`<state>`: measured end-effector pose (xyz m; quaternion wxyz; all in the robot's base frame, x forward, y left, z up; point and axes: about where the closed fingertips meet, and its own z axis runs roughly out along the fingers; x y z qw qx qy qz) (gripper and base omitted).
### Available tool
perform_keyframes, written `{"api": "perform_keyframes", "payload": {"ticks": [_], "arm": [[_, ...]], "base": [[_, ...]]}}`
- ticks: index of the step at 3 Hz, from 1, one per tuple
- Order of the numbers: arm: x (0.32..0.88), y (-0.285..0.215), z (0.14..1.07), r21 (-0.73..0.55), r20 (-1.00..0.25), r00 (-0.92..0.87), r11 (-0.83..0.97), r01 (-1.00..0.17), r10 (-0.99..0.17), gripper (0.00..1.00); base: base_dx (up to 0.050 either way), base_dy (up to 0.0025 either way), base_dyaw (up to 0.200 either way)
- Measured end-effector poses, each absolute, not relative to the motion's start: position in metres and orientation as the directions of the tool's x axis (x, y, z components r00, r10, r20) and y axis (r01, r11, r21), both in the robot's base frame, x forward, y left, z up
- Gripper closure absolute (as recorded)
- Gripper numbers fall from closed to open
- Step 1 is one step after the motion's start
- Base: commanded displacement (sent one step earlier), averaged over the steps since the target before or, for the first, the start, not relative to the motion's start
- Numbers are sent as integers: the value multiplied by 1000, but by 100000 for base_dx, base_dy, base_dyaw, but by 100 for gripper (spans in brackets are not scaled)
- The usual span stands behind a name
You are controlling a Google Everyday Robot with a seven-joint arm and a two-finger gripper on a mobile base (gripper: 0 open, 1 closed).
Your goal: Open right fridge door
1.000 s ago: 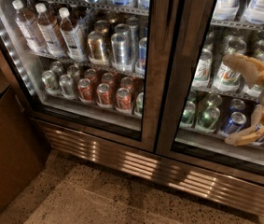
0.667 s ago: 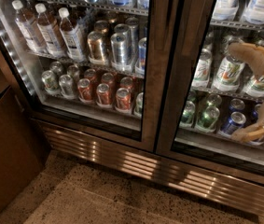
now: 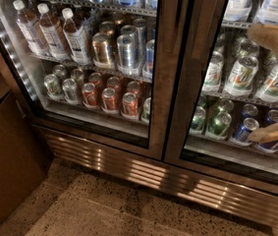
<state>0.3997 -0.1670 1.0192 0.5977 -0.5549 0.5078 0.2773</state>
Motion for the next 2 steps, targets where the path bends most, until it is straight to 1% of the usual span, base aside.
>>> {"api": "perform_keyframes", "payload": {"ticks": [1,2], "arm": [[408,-165,1026,-381,-914,327,230,-896,-238,0],[433,-167,1036,-364,-918,301,245,-899,-259,0]], "base": [[0,0,0],[0,0,0]]}}
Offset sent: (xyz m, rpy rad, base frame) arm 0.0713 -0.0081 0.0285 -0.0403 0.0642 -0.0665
